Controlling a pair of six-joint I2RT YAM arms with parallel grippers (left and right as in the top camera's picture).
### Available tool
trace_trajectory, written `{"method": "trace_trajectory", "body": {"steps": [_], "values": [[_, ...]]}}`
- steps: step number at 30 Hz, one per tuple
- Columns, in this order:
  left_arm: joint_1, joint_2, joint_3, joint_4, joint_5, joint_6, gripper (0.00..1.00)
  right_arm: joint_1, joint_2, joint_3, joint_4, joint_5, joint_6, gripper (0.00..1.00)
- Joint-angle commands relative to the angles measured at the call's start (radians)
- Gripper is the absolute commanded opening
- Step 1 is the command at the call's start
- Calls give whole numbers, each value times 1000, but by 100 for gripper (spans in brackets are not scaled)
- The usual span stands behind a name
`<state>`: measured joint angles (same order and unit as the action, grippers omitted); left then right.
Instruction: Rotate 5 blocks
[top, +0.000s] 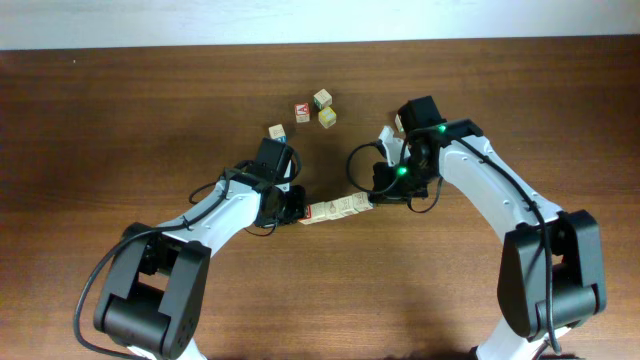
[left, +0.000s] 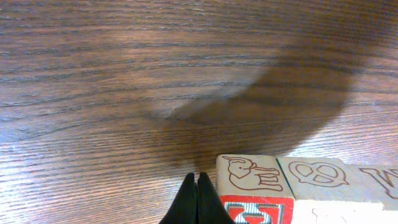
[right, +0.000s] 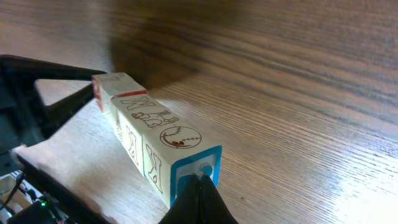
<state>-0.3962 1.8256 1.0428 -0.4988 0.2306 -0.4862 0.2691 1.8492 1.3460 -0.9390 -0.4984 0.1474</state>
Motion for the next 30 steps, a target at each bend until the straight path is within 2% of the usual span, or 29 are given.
{"method": "trace_trajectory", "body": {"steps": [1, 30], "values": [[-27, 11, 6, 28, 140, 9, 0, 80, -12, 28, 8, -142, -7, 4], [-27, 11, 6, 31, 141, 9, 0, 117, -12, 35, 11, -146, 19, 4]]}}
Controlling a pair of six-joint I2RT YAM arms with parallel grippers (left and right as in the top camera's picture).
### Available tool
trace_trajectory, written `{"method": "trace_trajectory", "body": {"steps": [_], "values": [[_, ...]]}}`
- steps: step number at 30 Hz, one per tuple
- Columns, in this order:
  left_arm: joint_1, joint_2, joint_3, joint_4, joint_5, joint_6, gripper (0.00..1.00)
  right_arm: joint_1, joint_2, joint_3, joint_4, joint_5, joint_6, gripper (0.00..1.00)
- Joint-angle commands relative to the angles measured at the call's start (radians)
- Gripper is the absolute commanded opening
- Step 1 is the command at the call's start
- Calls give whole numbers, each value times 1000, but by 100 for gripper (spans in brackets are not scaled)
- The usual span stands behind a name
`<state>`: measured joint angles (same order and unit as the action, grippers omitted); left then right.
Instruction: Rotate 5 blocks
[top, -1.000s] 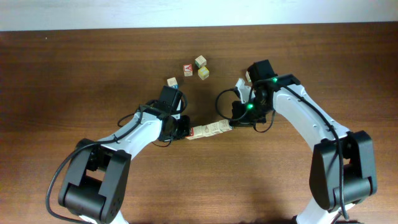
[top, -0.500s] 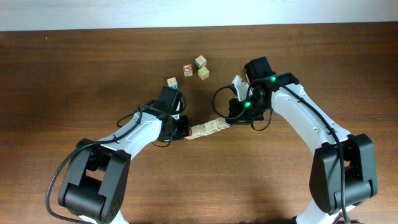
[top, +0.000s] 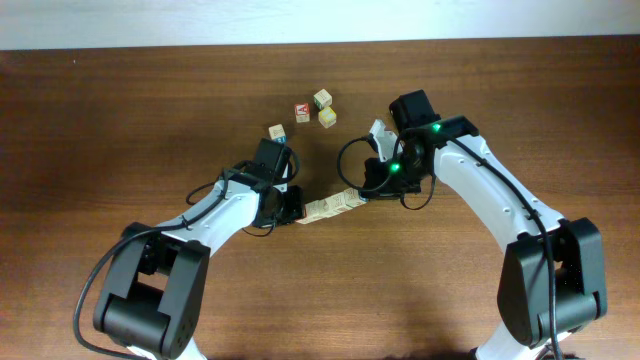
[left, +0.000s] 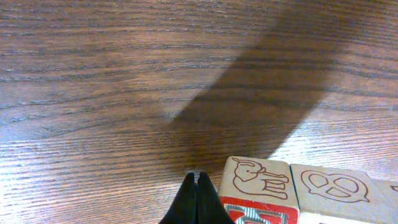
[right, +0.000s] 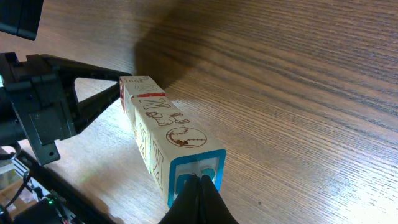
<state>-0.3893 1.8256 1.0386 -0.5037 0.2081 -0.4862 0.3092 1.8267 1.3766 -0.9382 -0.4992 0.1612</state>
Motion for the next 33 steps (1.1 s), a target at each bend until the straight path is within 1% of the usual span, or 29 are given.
{"method": "trace_trajectory", "body": {"steps": [1, 14, 33], "values": [[-34, 11, 10, 36, 163, 9, 0, 77, 10, 4, 10, -147, 5, 4], [-34, 11, 10, 36, 163, 9, 0, 79, 10, 4, 11, -164, 5, 4], [-34, 11, 10, 35, 163, 9, 0, 125, 10, 34, 11, -159, 5, 4]]}}
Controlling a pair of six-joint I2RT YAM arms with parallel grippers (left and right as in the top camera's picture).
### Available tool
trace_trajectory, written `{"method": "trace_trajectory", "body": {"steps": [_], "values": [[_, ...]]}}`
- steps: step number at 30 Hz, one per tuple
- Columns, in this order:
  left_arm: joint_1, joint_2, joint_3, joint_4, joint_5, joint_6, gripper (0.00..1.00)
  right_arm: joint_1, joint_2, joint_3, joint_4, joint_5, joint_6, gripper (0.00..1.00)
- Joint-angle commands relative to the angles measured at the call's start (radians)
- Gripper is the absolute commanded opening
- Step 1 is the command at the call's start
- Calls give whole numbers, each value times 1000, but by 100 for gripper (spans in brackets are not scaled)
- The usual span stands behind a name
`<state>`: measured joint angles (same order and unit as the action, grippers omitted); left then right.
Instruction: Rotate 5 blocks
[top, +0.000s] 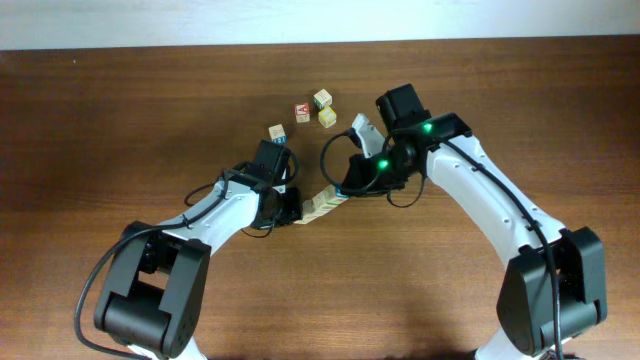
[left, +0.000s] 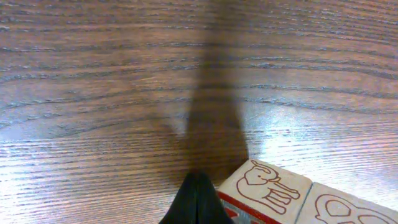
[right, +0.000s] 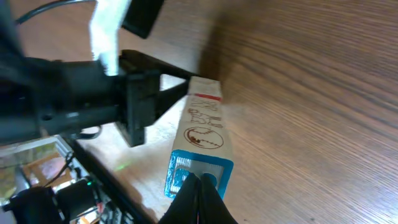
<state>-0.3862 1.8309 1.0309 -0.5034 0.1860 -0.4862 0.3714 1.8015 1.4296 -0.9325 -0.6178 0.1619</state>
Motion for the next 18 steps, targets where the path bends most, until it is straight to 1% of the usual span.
{"method": "trace_trajectory", "body": {"steps": [1, 18], "values": [[-37, 5, 18, 35, 185, 9, 0, 63, 35, -19, 5, -40, 4, 4], [-37, 5, 18, 35, 194, 8, 0, 63, 35, -19, 20, -21, 15, 4]]}}
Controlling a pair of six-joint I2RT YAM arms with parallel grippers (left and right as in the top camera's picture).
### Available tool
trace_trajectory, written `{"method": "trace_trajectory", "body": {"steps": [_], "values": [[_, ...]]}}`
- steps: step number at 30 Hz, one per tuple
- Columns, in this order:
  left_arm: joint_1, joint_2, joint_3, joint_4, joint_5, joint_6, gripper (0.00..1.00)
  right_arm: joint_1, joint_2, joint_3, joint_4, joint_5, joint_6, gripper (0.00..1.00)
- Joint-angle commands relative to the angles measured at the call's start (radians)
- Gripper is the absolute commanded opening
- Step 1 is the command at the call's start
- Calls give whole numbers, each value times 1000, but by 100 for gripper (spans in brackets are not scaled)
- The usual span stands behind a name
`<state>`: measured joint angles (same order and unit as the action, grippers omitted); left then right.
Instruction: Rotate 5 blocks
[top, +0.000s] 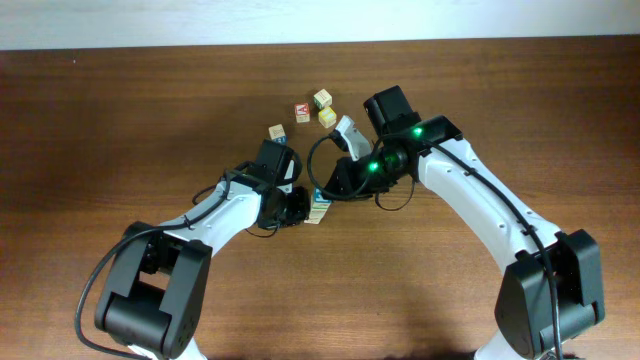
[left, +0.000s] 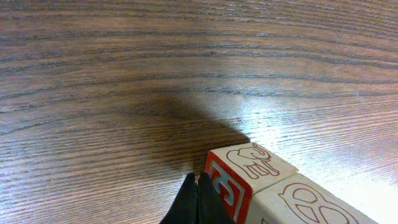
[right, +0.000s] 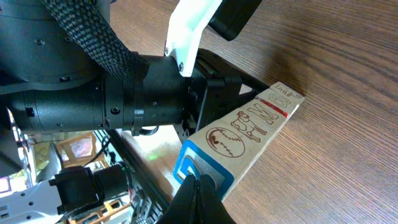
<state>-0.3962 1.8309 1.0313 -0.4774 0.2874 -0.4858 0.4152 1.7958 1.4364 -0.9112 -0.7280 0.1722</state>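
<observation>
A row of wooden picture blocks (top: 319, 207) lies pinned end to end between my two grippers, pointing nearly toward the table's far edge. My left gripper (left: 198, 200) is shut, its tips pressed against the red-faced end block (left: 229, 191), which carries an elephant on top (left: 258, 162). My right gripper (right: 198, 188) is shut too, with its tips on the blue-framed end face (right: 200, 169). In the right wrist view the row (right: 249, 121) runs away toward the left arm's gripper body (right: 143, 93).
Several loose blocks sit behind the arms: one (top: 277, 132) at the left, a red-marked one (top: 302, 112), and two more (top: 321, 98) (top: 327, 118) close together. Bare wooden table (top: 120, 110) surrounds them. The arms' cables loop near the row.
The right gripper has moved left and the row's blue end has moved with it, so the row now stands steeper, nearly in line with the far edge direction. The left end stayed in place.
At first the row lay roughly crosswise between the two shut grippers. At each later moment its right end was farther left and farther back, while its left end stayed at the left gripper. It now stands turned about a quarter turn.
</observation>
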Motion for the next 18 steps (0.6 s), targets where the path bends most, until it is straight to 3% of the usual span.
{"method": "trace_trajectory", "body": {"steps": [1, 18], "values": [[-26, 5, 20, 6, 92, 5, 0, 19, 41, -26, 0, 89, 6, 4], [109, 5, 32, -47, 98, 1, 0, 19, 41, -26, 11, 89, 13, 4]]}}
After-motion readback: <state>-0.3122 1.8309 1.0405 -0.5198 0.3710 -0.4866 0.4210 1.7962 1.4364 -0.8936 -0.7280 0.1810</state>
